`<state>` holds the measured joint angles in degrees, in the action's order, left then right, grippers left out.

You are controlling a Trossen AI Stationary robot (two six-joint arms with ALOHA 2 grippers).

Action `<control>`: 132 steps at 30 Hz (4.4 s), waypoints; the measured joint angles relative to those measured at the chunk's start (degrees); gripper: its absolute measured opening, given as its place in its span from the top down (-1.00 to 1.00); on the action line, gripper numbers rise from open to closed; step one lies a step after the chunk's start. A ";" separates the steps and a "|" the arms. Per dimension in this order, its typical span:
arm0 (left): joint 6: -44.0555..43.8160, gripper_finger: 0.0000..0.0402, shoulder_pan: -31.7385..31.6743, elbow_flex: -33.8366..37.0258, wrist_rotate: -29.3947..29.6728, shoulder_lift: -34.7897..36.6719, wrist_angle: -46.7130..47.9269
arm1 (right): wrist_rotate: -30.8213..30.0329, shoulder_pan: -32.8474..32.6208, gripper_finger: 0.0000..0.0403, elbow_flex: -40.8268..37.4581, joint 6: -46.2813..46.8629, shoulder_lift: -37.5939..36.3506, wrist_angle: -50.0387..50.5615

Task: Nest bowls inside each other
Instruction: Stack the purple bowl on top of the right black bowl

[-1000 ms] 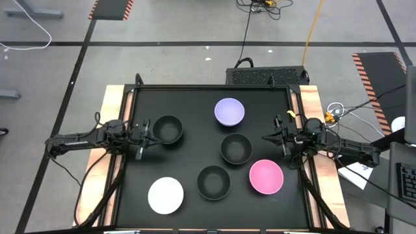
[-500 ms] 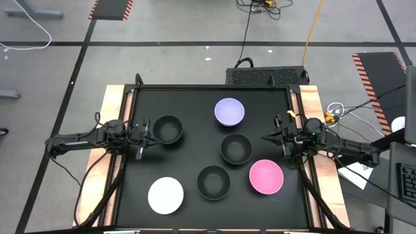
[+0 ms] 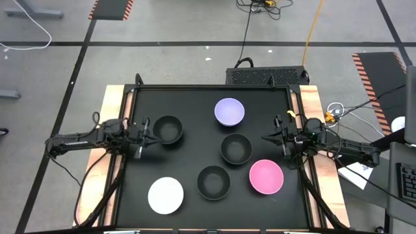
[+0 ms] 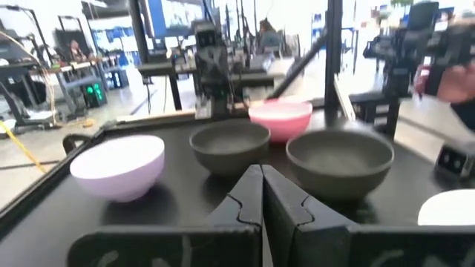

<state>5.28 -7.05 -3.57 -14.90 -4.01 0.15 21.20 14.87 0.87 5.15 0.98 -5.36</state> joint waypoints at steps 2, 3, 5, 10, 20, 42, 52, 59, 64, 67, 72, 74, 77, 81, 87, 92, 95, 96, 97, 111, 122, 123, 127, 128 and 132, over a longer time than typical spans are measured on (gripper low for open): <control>-1.85 0.98 0.01 -0.02 0.00 0.00 -2.06 | -0.01 0.01 1.00 0.00 0.00 0.00 0.01; -2.90 0.98 0.01 -0.01 0.00 0.02 -2.80 | 0.00 0.01 1.00 -0.01 0.00 0.01 -0.02; -4.79 0.98 0.01 0.00 0.00 0.00 -3.82 | 0.01 0.00 1.00 0.01 0.00 0.01 -0.57; -7.59 0.98 0.02 0.00 0.00 0.00 -4.46 | -0.01 0.00 1.00 0.01 0.12 0.01 -1.34; -6.46 0.98 0.01 0.00 -0.02 -0.11 -5.99 | -0.01 0.00 1.00 0.01 5.94 0.01 -2.37; 1.72 0.79 0.00 0.00 5.69 -0.10 -15.27 | -17.40 2.16 0.79 4.48 -0.07 5.99 -5.68; 2.17 0.08 -0.06 -1.28 12.04 -0.11 -13.38 | -18.36 8.97 -0.06 21.16 4.16 25.60 2.02; 1.36 -0.50 -0.04 -5.74 12.04 -0.11 -4.25 | -20.23 12.72 -0.26 29.45 -0.56 39.53 6.34; 2.62 -0.69 -0.04 -6.12 11.25 -0.11 -4.31 | -20.79 12.76 -0.24 28.62 -0.98 43.32 0.64; 0.65 -0.73 -0.04 -6.12 8.15 -0.11 -3.69 | -18.99 12.44 -0.23 28.31 -4.96 44.72 -0.81; -0.81 -0.74 0.00 -6.14 4.20 -0.11 -2.78 | -18.07 15.02 -0.23 30.57 -1.45 49.31 3.92; -1.19 -0.74 -0.02 -6.14 4.79 -0.11 -2.82 | -18.14 16.98 -0.23 34.57 0.19 51.57 10.49; -1.12 -0.74 -0.04 -6.14 6.14 -0.11 -2.82 | -18.11 20.27 -0.23 41.25 2.93 55.59 21.69; -1.14 -0.74 -0.04 -6.14 7.04 -0.11 -2.83 | -18.06 22.02 -0.23 48.89 4.27 61.62 28.75; -1.40 -0.74 -0.04 -6.14 7.43 -0.11 -2.52 | -17.90 23.54 -0.23 57.28 6.01 70.98 34.90; -1.45 -0.74 -0.04 -6.14 7.45 -0.11 -1.50 | -15.15 24.45 -0.23 64.16 5.79 79.22 43.28; -1.38 -0.74 -0.04 -6.14 7.45 -0.11 -1.12 | -15.11 24.44 -0.23 67.11 5.24 82.50 44.35; -1.38 -0.74 -0.04 -6.14 7.45 -0.11 -1.10 | -15.02 24.44 -0.23 67.77 5.22 83.23 44.19; -1.38 -0.74 -0.04 -6.14 7.45 -0.11 -1.10 | -14.75 24.43 -0.23 68.42 5.18 84.00 44.44; -1.03 -0.74 -0.04 -6.14 7.53 -0.11 -1.11 | -11.93 22.89 -0.23 71.00 4.22 90.47 49.04; -1.03 -0.74 -0.04 -6.14 7.88 -0.11 -1.08 | -12.01 19.79 -0.23 71.00 3.97 94.68 48.30; -1.03 -0.74 -0.04 -6.14 7.87 -0.11 -1.08 | -12.00 19.71 -0.23 71.00 4.00 95.02 48.06; -1.02 -0.74 -0.04 -6.14 7.87 -0.11 -0.73 | -12.05 19.56 -0.23 70.98 3.98 95.92 47.53; -1.03 -0.74 -0.04 -6.14 7.87 -0.11 -0.68 | -12.05 19.56 -0.23 70.98 4.00 95.92 46.95; -1.03 -0.74 -0.04 -6.14 7.87 -0.11 -0.66 | -12.08 19.60 -0.23 70.98 4.06 95.92 45.65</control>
<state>4.25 -7.09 -9.72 -7.03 -4.12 -0.51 9.13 34.48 71.85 9.21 96.90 40.29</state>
